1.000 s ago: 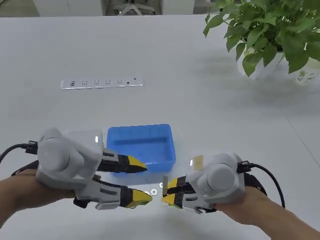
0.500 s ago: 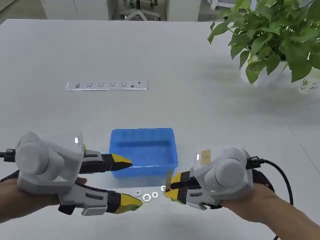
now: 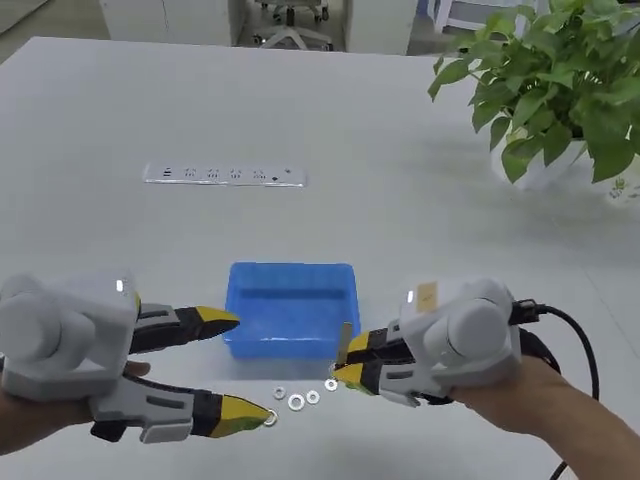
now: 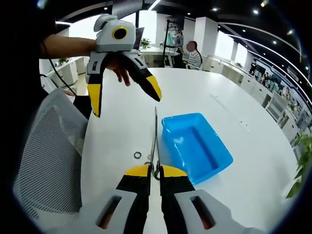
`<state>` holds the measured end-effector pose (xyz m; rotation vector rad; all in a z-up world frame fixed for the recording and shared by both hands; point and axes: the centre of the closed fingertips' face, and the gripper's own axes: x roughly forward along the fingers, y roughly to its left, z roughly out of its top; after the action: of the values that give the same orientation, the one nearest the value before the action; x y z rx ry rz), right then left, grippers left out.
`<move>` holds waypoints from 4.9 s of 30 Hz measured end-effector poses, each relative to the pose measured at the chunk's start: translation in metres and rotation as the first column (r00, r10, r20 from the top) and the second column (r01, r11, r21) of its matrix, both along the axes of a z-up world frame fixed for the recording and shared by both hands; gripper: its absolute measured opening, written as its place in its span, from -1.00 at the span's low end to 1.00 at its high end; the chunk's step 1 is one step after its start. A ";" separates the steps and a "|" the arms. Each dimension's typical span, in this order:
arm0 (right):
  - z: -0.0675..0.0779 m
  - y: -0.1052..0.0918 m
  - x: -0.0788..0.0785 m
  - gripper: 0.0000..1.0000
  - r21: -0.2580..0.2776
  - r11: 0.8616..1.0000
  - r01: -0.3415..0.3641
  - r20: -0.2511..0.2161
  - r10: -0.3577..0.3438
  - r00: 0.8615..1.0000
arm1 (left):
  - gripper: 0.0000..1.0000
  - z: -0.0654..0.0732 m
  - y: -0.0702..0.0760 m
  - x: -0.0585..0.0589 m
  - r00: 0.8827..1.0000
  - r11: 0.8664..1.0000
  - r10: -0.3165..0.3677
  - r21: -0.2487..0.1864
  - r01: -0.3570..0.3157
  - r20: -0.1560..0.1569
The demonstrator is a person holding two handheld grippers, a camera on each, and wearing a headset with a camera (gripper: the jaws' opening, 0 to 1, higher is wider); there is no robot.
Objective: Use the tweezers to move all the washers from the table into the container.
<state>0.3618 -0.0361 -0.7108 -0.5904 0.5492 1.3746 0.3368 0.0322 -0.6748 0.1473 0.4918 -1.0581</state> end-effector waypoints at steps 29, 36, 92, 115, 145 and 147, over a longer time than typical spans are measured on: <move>0.011 0.017 0.046 -0.86 0.043 0.999 -0.001 0.030 -0.001 1.000 | 0.78 0.005 0.023 0.001 0.994 0.994 0.105 -0.009 -0.105 0.010; 0.006 0.023 0.058 -0.86 0.052 0.999 0.001 0.031 -0.002 1.000 | 0.89 0.005 0.025 0.002 0.993 0.993 0.121 -0.016 -0.121 0.008; -0.059 0.044 0.088 -0.83 0.015 0.999 0.029 -0.046 -0.028 0.999 | 0.47 0.003 0.025 0.044 0.995 0.996 0.088 -0.015 -0.088 0.036; -0.062 0.041 0.089 -0.83 0.012 1.000 0.021 -0.048 -0.021 0.999 | -0.43 0.003 -0.015 0.097 0.994 0.999 -0.029 0.017 0.028 0.102; -0.062 0.038 0.087 -0.82 -0.018 0.997 -0.074 -0.010 0.074 0.997 | -0.83 -0.004 -0.054 0.112 0.972 0.978 -0.202 0.066 0.196 0.119; -0.062 0.038 0.087 -0.82 -0.020 0.997 -0.080 -0.009 0.080 0.997 | -0.84 -0.004 -0.055 0.112 0.971 0.977 -0.208 0.068 0.201 0.118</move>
<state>0.4488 0.0022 -0.7730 -0.6290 0.5519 1.4488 0.4485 -0.0226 -0.6793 0.3171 0.3991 -1.2292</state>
